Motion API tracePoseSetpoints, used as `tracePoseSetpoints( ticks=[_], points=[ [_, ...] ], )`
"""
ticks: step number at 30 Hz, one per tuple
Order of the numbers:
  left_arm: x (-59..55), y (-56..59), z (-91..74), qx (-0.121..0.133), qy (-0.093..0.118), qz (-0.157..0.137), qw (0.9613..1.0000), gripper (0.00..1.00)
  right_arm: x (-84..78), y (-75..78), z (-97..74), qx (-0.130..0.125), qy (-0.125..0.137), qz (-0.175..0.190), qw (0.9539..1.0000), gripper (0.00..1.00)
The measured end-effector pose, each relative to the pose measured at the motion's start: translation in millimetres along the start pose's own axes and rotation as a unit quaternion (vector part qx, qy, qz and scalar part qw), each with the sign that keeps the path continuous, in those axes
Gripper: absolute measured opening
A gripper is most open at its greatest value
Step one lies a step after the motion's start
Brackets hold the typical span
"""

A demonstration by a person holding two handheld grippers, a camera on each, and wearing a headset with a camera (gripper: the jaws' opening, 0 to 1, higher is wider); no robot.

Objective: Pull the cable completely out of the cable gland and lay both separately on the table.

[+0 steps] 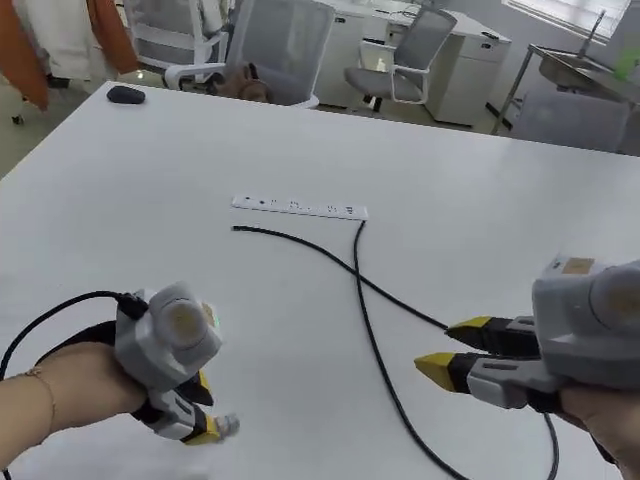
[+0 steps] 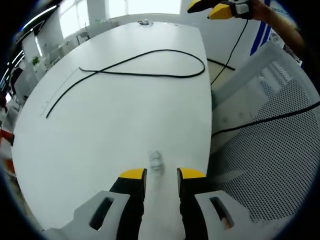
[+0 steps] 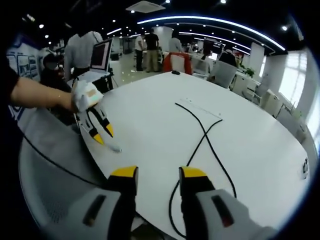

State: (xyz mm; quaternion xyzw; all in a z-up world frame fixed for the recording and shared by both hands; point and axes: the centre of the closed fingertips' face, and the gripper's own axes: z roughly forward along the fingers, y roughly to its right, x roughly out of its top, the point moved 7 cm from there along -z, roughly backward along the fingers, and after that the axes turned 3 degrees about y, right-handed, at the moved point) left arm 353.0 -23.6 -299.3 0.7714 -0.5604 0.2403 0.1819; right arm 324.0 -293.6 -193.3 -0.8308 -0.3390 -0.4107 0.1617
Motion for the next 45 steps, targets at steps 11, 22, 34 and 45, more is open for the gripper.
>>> tracePoseSetpoints(
  ticks=[11,22,34,45],
  points=[
    [-0.3,31.9,-103.6,0.139,0.064,-0.07,0.9858,0.32,-15.0,-19.4,8.4,0.036,-0.01,0.028,0.9989,0.34],
    [-35.9,46.2,-161.1,0.239,0.137,-0.217,0.9365,0.33,-23.0,-30.0,9.7,0.042,-0.021,0.054,0.9975,0.36],
    [-58.6,40.6,-177.5,0.317,0.172,-0.258,0.8963,0.41,-47.3,-38.8,3.9,0.019,-0.008,0.159,0.987,0.48],
    [-58.8,47.7,-162.0,0.294,0.169,-0.266,0.9023,0.43,-48.8,-38.5,-1.5,0.012,-0.011,0.172,0.985,0.51]
  ],
)
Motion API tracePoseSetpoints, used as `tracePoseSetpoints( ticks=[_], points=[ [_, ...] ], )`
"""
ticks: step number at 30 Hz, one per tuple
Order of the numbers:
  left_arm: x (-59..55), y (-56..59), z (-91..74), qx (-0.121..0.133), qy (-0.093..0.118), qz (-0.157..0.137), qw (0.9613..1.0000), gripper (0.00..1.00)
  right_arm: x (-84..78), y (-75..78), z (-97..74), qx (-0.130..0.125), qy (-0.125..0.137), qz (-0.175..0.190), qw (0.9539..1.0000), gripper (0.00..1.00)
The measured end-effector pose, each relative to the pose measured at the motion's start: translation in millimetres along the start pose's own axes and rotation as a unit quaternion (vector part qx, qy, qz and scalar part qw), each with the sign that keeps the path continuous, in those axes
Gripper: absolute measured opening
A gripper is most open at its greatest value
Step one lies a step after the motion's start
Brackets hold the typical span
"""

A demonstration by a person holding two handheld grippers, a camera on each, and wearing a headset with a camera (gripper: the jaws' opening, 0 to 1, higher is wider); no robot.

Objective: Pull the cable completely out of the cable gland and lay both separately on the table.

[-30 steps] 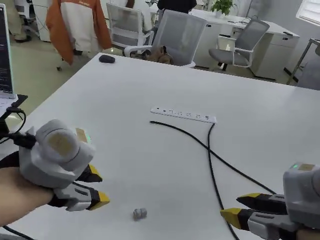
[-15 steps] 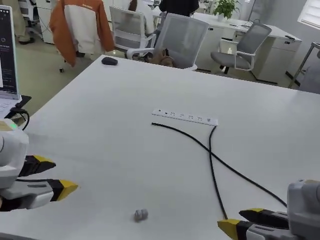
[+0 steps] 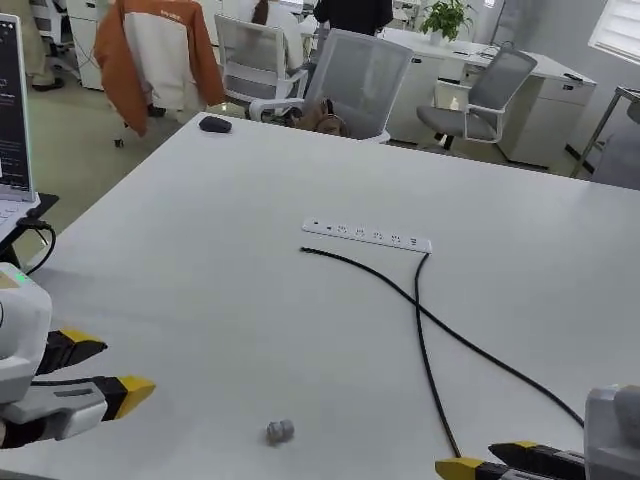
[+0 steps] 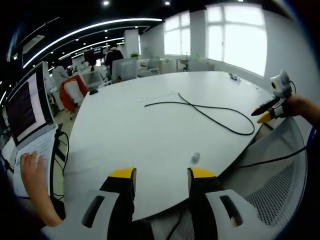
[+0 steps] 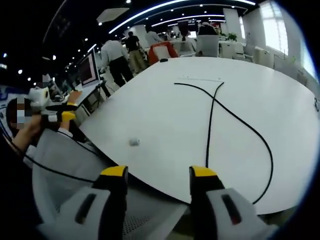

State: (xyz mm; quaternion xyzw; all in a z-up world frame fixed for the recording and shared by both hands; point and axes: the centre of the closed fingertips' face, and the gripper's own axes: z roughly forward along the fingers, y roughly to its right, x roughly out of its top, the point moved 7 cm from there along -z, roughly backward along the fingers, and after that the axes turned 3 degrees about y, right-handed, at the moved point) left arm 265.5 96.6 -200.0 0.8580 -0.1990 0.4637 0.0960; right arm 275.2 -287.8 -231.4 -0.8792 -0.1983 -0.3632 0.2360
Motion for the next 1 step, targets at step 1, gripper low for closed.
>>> tracePoseSetpoints(
  ticks=[1],
  points=[
    [-0.3,0.1,0.0,-0.001,0.0,-0.003,1.0,0.43,-0.2,-0.3,-0.1,0.0,-0.003,-0.002,1.0,0.51]
  ],
)
